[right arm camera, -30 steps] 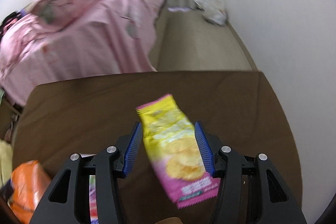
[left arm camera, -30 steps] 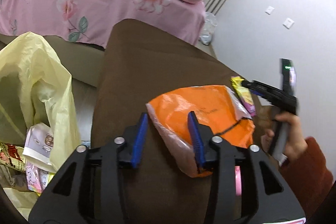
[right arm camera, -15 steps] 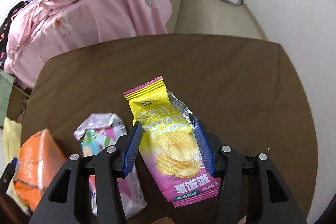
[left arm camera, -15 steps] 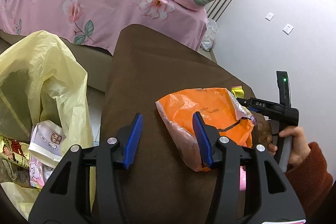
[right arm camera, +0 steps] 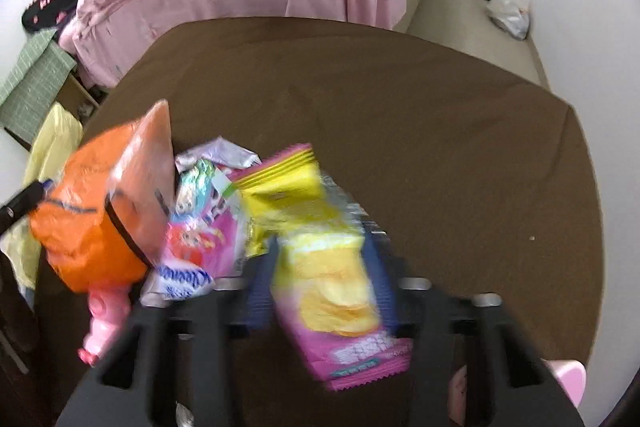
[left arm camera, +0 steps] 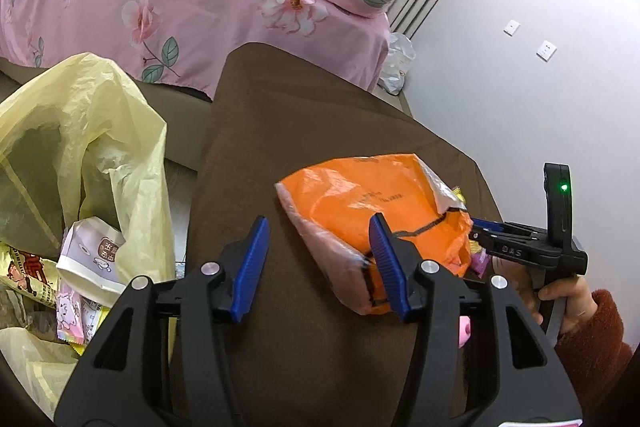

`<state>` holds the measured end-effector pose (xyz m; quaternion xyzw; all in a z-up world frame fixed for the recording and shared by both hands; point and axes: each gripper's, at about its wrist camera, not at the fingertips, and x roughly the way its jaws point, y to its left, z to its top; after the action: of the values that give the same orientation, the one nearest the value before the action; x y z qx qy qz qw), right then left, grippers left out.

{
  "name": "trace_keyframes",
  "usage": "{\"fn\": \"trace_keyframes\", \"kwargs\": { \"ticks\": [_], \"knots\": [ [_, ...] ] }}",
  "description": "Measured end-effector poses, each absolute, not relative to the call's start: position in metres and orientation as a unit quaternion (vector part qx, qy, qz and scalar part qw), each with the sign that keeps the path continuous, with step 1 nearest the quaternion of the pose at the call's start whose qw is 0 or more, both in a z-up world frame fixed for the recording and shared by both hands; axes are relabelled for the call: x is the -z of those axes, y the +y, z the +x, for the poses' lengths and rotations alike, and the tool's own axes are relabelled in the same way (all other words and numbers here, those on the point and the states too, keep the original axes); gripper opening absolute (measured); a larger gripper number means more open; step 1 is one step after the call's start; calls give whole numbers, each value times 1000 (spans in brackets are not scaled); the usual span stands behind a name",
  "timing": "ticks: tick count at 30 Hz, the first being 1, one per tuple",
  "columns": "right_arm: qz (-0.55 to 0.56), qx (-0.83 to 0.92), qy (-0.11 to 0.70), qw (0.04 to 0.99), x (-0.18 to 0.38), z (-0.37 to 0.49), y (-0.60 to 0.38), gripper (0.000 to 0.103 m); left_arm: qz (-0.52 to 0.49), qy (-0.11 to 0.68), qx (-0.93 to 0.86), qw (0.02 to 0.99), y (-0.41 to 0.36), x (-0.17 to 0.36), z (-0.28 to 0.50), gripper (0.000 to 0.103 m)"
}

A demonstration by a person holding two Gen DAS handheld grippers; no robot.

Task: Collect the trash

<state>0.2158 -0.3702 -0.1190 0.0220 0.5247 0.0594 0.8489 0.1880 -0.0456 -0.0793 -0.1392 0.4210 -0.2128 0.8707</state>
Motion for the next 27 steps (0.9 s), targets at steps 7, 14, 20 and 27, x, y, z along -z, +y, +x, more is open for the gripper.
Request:
{"fn": "trace_keyframes", "kwargs": {
  "ticks": [7,14,20,27],
  "knots": [
    [34,-69,479,874,99,186,-377,6,-128,421,214,872,-51,77,181,49],
    [1,-102,452,886,93,159,-374,56,-126,420,214,873,-51,76,178,53],
    [-26,-116,504,855,117,154,-370,56,-122,422,214,872,-53,77,177,53],
    [-33,-92,484,870,105,147,-369,35,-122,424,213,872,-53,76,176,53]
  ]
}}
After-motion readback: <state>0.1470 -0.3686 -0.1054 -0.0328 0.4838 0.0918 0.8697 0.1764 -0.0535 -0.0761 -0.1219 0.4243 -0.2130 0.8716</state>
